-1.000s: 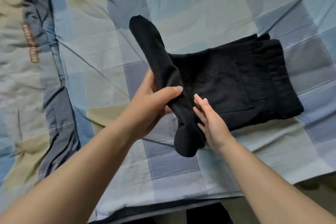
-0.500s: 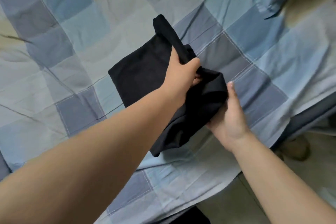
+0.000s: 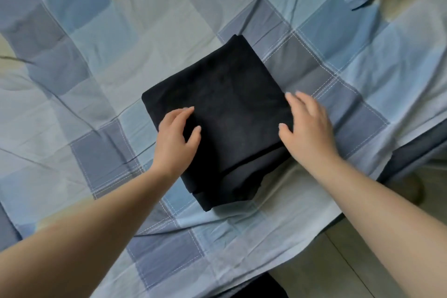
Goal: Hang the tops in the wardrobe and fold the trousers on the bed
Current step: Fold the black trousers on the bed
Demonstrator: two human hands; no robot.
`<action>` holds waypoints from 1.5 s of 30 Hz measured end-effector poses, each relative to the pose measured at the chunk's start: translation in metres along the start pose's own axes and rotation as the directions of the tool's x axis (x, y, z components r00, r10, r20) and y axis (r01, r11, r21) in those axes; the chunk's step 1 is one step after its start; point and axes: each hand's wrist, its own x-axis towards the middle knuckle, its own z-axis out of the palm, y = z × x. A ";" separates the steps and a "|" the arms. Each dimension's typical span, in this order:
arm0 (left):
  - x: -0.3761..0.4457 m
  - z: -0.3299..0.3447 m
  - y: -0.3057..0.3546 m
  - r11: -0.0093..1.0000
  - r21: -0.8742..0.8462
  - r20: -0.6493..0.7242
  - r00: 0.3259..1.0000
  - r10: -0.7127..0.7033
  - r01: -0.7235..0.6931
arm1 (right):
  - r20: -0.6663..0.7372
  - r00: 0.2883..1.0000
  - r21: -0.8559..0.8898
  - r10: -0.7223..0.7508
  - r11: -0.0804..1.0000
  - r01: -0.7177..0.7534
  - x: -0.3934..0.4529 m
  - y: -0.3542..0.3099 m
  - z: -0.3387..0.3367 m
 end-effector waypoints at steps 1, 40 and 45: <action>0.003 -0.002 -0.007 0.980 0.150 0.018 0.991 0.131 -0.132 | 0.025 0.993 -0.097 -0.117 0.988 0.119 0.003 -0.009 0.000; -0.031 0.020 -0.033 0.257 -0.776 0.342 0.727 -0.596 0.576 | 0.368 0.896 0.304 0.250 0.878 -0.370 0.080 0.010 0.011; -0.024 0.020 -0.059 0.138 -0.770 0.535 0.749 -0.392 0.623 | 0.606 0.761 0.370 0.232 0.765 -0.528 0.102 -0.009 0.024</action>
